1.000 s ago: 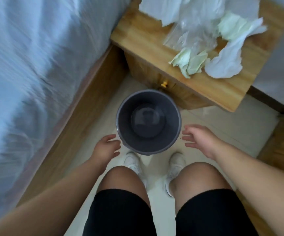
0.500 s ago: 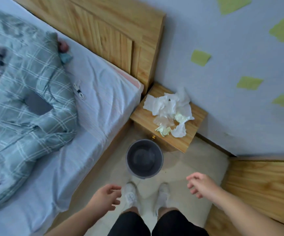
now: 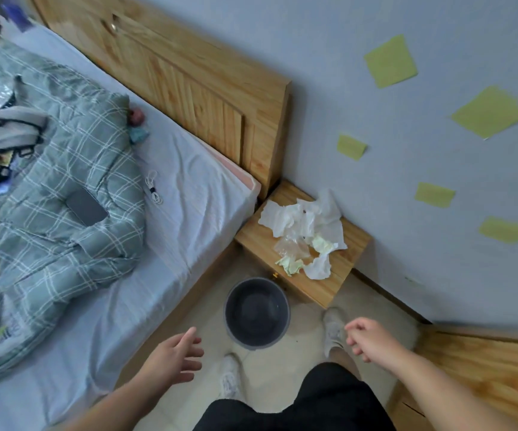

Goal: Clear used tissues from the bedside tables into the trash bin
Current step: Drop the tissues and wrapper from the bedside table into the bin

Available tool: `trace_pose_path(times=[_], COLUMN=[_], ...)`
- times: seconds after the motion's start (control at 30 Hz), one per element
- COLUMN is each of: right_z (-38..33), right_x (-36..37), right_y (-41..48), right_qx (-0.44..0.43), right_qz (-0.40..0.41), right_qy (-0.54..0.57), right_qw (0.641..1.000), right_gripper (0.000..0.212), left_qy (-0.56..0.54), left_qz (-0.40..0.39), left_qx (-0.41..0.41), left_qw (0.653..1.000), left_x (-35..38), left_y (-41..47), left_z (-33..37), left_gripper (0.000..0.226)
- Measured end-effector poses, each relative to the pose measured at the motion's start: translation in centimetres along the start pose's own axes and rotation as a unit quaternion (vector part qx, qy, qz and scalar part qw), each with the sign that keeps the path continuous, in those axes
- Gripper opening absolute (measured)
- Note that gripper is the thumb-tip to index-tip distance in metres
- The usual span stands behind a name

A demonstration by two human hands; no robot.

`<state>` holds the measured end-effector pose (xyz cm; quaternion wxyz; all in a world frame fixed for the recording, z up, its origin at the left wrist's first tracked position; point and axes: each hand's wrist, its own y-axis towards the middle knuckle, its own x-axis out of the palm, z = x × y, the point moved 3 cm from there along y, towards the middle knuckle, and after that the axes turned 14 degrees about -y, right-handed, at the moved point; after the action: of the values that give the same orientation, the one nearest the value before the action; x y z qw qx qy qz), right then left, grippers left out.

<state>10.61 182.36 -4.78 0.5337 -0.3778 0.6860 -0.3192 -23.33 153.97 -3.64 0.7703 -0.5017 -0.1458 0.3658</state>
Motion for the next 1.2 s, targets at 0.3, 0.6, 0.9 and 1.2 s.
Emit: trace_pose_path(times=[0.3, 0.6, 0.9, 1.2], right_z=[-1.7, -3.9, -7.6, -8.0], right_x=[-12.7, -19.5, -15.6, -7.4], right_y=[11.5, 17.9, 27.8, 36.1], right_qx=[-0.109, -0.145, -0.225, -0.299], right_qz=[-0.062, -0.057, -0.002, 0.062], right_qy=[-0.123, -0.161, -0.339, -0.469], right_qw=[0.984, 0.975, 0.914, 0.829], right_gripper=[0.014, 0.016, 0.028, 0.070], left_qy=[-0.086, -0.097, -0.032, -0.009], left_qz=[0.036, 0.032, 0.094, 0.215], left_qx=[-0.007, -0.026, -0.005, 0.094], left_qw=[0.996, 0.994, 0.995, 0.972], left_x=[17.2, 30.2, 33.5, 37.6], left_y=[-2.6, -3.0, 11.4, 24.5], left_z=[1.7, 2.0, -0.3, 0.9], left_gripper=[0.049, 0.044, 0.017, 0.084])
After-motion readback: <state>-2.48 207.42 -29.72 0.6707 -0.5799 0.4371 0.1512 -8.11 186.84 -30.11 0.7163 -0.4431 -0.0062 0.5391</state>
